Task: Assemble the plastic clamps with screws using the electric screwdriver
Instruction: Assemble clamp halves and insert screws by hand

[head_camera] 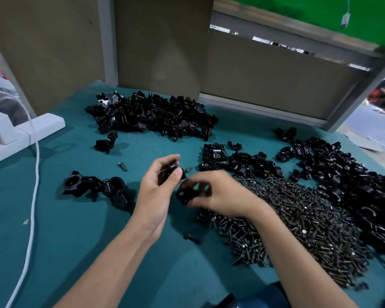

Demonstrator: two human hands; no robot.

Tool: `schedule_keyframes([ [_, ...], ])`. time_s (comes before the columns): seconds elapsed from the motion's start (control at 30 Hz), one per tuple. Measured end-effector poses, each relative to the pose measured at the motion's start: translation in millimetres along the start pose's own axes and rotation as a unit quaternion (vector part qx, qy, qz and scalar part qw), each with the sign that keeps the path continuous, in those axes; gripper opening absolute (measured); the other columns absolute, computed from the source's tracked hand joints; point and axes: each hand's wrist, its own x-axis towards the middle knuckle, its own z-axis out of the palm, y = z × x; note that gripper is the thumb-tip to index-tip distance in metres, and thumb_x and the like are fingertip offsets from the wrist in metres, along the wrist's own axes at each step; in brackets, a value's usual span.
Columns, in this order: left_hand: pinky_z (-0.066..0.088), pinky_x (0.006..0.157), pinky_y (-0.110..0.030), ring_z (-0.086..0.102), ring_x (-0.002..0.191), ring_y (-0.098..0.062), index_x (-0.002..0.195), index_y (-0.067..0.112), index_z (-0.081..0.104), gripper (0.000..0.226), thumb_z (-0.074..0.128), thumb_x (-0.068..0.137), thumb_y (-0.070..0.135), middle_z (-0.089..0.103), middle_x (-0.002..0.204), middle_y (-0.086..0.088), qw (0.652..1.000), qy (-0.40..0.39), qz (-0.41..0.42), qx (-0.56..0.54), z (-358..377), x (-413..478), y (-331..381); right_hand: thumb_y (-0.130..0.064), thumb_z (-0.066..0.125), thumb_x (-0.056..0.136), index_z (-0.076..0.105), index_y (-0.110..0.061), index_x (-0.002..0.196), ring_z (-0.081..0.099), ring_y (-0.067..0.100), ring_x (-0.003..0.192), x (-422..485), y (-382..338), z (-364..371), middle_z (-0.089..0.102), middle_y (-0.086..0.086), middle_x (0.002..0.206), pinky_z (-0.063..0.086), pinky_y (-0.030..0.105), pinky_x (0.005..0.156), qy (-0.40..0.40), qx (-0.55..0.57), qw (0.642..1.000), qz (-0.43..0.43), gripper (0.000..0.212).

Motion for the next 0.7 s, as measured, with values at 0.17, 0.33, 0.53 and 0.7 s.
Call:
schedule_keyframes([
  [0.17,0.046,0.098,-0.026,0.063,0.113,-0.010,0.103,0.028,0.072,0.025,0.059,0.095,0.007,0.069,0.107,0.004,0.999,0.035,0.019,-0.009,-4,4,-1,-0.013,0.082,0.073,0.073,-0.021,0.105,0.063,0.004,0.085,-5,-23,20,0.073,-0.007,0.099,0.049,0.021,0.081,-0.114,0.008,0.992,-0.062,0.035],
  [0.33,0.051,0.097,-0.028,0.066,0.099,-0.008,0.106,0.017,0.068,0.023,0.053,0.097,0.002,0.066,0.100,0.002,0.998,0.027,0.024,-0.044,-7,9,1,-0.011,0.081,0.073,0.074,-0.016,0.107,0.061,0.007,0.089,-17,-37,33,0.073,-0.003,0.099,0.045,0.016,0.083,-0.135,-0.011,0.983,-0.123,0.035],
  [0.53,0.054,0.095,-0.026,0.067,0.096,-0.009,0.106,0.011,0.066,0.021,0.051,0.097,-0.001,0.065,0.099,-0.001,0.997,0.016,0.014,-0.078,-11,13,3,-0.017,0.074,0.083,0.074,-0.024,0.098,0.061,0.005,0.084,-13,-15,10,0.069,-0.008,0.100,0.049,0.021,0.080,-0.055,0.039,0.996,-0.065,0.017],
  [0.7,0.053,0.086,-0.017,0.068,0.096,-0.007,0.105,0.018,0.070,0.022,0.058,0.094,0.003,0.070,0.090,0.009,0.999,-0.004,-0.009,-0.045,-10,8,-1,-0.011,0.059,0.093,0.069,-0.015,0.113,0.064,0.014,0.088,29,38,-8,0.070,0.001,0.101,0.055,0.030,0.079,0.194,-0.124,0.962,0.149,0.023],
])
